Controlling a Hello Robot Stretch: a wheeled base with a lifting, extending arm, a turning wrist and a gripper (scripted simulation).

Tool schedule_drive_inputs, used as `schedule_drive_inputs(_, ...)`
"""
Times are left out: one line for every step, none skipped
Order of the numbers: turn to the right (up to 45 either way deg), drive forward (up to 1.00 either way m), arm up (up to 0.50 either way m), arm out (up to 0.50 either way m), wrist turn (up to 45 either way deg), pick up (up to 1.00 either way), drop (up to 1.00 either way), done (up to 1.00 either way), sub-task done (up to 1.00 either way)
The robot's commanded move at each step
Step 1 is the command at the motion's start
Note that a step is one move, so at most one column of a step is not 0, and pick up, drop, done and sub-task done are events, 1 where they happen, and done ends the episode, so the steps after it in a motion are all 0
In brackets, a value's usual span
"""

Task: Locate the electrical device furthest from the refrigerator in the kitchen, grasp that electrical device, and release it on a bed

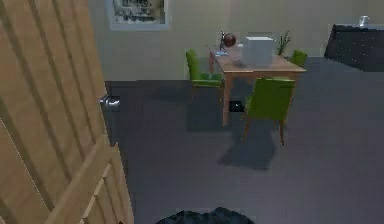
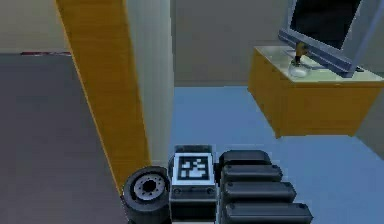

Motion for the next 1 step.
schedule_drive_inputs(0.0,1.00,0.00,0.00,0.0,0.00,0.00,0.00,0.00)
